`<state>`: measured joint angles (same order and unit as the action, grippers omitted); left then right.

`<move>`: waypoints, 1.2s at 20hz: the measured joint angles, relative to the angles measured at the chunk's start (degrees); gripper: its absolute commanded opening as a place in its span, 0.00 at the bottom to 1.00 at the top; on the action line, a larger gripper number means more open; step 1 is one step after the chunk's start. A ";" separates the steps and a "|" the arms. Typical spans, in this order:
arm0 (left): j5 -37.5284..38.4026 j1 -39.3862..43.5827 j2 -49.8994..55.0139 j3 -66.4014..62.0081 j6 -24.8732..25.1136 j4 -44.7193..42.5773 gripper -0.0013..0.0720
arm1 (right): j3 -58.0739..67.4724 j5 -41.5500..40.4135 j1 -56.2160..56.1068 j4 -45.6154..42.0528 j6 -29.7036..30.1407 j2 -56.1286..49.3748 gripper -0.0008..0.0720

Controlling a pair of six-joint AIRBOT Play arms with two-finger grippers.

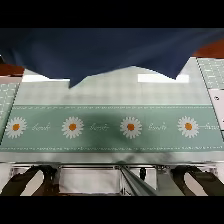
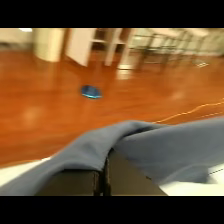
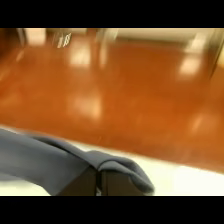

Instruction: Fold the shirts.

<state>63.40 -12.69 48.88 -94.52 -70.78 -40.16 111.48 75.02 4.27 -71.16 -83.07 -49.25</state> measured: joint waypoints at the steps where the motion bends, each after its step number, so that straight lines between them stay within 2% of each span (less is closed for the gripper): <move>1: 1.40 -0.50 -2.19 -1.09 -0.79 -2.73 0.05 | 0.72 0.52 0.00 -0.96 -0.13 1.95 0.04; 5: 7.80 -1.33 -9.92 -3.04 -3.48 -12.44 0.05 | 2.03 4.09 0.00 -5.51 -1.62 8.07 0.04; 9: 12.17 -1.57 -14.51 -3.45 -4.55 -16.65 0.05 | 2.08 8.37 0.00 -8.15 -3.26 10.82 0.04; 12: 13.64 -1.62 -15.39 -1.01 -4.74 -17.51 0.05 | -0.92 10.64 -0.02 -8.70 -4.04 11.47 0.04; 16: 14.34 -1.60 -14.47 9.75 -5.11 -15.45 0.05 | -12.63 11.80 0.00 -5.38 -4.61 11.63 0.04; 20: 9.94 0.61 -9.86 24.87 -3.69 -11.06 0.05 | -28.41 6.88 0.00 -2.16 -3.98 8.63 0.04; 24: -0.04 6.51 0.33 33.46 -2.43 -9.07 0.05 | -36.76 -1.27 0.00 -0.74 -2.27 -2.12 0.04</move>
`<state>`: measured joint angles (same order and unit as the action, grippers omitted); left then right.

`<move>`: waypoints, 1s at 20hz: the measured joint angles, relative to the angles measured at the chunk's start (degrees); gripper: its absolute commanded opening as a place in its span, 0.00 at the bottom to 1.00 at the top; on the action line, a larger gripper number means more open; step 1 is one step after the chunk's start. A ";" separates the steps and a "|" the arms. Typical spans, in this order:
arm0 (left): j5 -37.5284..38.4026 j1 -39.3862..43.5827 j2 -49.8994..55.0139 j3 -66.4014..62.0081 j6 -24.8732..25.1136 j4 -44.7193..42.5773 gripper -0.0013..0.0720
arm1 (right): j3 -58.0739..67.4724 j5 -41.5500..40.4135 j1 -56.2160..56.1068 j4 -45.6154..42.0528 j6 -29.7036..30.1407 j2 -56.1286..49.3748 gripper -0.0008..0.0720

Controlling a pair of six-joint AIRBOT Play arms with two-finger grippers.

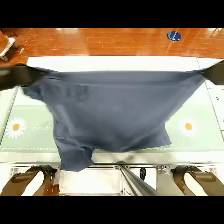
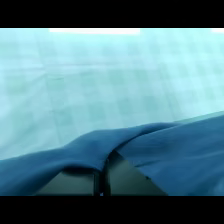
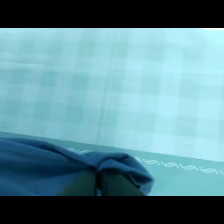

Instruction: Fold the shirts.

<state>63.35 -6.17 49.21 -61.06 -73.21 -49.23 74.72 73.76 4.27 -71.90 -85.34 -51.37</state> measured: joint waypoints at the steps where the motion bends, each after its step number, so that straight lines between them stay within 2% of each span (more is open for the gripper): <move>1: -3.61 1.57 3.45 0.55 0.22 0.50 0.05 | -0.39 -1.99 0.00 0.37 0.33 -3.52 0.04; 4: -12.20 5.18 14.19 -0.72 0.44 0.94 0.05 | 1.99 -7.08 0.00 2.34 1.05 -15.89 0.04; 7: -16.52 7.21 23.74 -4.33 0.50 1.73 0.06 | 7.45 -9.51 0.00 5.09 1.29 -27.74 0.04; 8: -17.38 7.56 26.05 -5.38 0.50 2.21 0.13 | 9.57 -9.88 0.00 6.14 1.16 -31.26 0.11; 9: -17.84 7.80 27.91 -6.25 0.52 2.60 0.45 | 11.47 -10.03 0.00 7.02 0.50 -34.18 0.36; 10: -18.45 8.00 29.46 -6.97 0.50 3.04 0.70 | 13.42 -10.54 0.00 8.09 -0.04 -36.76 0.58; 12: -17.94 7.80 31.23 -8.04 0.42 3.37 0.71 | 16.63 -10.45 0.15 9.46 -0.96 -40.13 0.58; 14: -13.46 6.05 32.04 -9.49 0.44 1.68 0.71 | 19.08 -9.11 1.49 10.16 -1.40 -41.42 0.58; 18: 2.99 -2.62 31.41 -9.90 -0.61 -6.69 0.71 | 20.24 -1.77 7.50 6.36 0.33 -38.91 0.58; 20: 8.50 -8.48 28.96 -5.86 -0.61 -9.97 0.71 | 14.80 1.57 11.21 2.99 1.77 -35.45 0.58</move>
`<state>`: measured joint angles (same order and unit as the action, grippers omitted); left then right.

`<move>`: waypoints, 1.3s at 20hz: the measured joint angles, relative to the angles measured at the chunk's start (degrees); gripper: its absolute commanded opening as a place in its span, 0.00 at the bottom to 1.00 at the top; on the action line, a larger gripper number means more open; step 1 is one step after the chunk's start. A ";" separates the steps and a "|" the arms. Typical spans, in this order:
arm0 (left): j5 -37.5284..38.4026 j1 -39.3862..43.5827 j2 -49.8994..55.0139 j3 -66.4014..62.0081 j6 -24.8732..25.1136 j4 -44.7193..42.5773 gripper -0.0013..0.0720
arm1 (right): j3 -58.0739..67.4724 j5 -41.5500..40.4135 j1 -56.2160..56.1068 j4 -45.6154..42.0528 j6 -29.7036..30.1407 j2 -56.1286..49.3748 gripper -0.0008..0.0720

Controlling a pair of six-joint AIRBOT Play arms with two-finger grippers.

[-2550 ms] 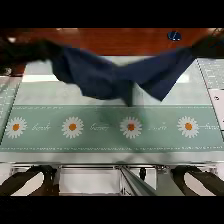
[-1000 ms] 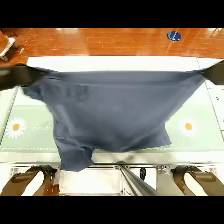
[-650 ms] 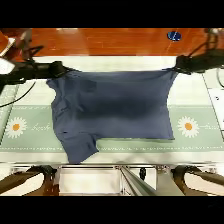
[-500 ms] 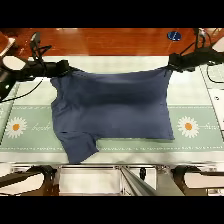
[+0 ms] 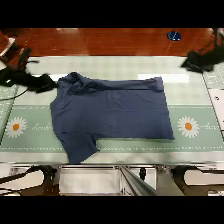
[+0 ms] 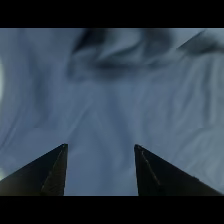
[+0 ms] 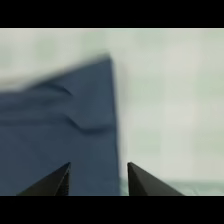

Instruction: Fold the shirts.

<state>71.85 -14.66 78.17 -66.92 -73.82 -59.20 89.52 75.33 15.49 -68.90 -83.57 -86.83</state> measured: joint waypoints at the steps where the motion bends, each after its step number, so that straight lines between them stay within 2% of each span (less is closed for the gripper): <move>1: 1.68 -3.23 -1.60 3.34 0.02 -1.14 0.71 | -5.05 0.31 1.92 -0.72 0.13 2.43 0.58; 5: 4.63 -14.51 -7.98 19.50 2.19 -1.01 0.71 | -30.23 -4.52 6.88 3.58 2.40 14.71 0.58; 9: 3.43 -19.67 -11.32 31.65 2.71 0.66 0.71 | -48.33 -8.41 8.48 9.88 4.22 25.64 0.57; 13: 2.47 -19.71 -11.82 37.05 2.69 2.03 0.71 | -56.28 -9.11 8.92 12.24 5.57 31.45 0.57; 17: 0.35 -15.98 -11.58 40.09 3.32 4.50 0.68 | -58.64 -9.75 9.09 13.79 5.97 33.22 0.57; 18: -0.74 -14.86 -11.56 40.72 3.39 4.83 0.55 | -58.90 -10.34 9.31 14.05 5.68 33.44 0.57; 20: -4.83 -12.76 -11.52 41.59 3.76 5.31 0.05 | -59.21 -11.61 10.84 14.25 4.66 33.64 0.57; 24: -7.87 -10.49 -11.50 42.23 3.93 6.10 0.05 | -59.45 -11.91 19.04 11.58 2.99 33.81 0.57; 26: -8.13 -10.08 -11.47 42.36 3.93 6.14 0.05 | -59.65 -8.46 22.36 7.65 2.01 33.79 0.57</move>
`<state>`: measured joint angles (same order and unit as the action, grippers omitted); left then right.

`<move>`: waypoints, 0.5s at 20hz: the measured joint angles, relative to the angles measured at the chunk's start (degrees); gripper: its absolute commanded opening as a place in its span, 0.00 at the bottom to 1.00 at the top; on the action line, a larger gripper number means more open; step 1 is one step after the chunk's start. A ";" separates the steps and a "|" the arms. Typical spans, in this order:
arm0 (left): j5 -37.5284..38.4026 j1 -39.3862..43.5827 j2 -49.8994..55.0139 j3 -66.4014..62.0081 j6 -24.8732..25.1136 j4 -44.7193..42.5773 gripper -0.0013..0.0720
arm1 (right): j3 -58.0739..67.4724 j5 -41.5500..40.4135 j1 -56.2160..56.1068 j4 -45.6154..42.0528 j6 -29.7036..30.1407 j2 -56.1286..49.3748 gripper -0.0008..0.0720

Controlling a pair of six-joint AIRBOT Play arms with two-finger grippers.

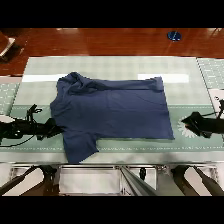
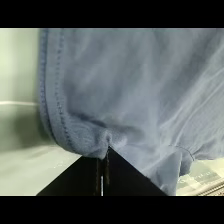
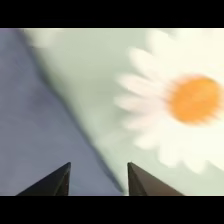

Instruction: Fold the shirts.

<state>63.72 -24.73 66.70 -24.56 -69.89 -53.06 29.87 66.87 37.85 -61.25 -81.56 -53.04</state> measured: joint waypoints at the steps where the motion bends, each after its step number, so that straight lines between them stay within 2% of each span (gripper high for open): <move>1: -0.07 0.13 0.00 0.04 0.02 0.00 0.05 | -0.37 1.79 0.96 -1.22 -0.66 0.00 0.57; 5: -0.17 0.37 0.00 0.15 0.02 -0.13 0.05 | -3.19 6.54 0.87 -3.30 -1.42 -0.11 0.57; 10: -0.20 0.42 0.00 0.15 0.20 -0.13 0.05 | -5.42 6.97 -2.82 -3.74 -1.55 -0.57 0.57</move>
<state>63.53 -24.32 66.70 -24.40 -69.69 -53.19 24.45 73.84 35.03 -64.99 -83.11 -53.60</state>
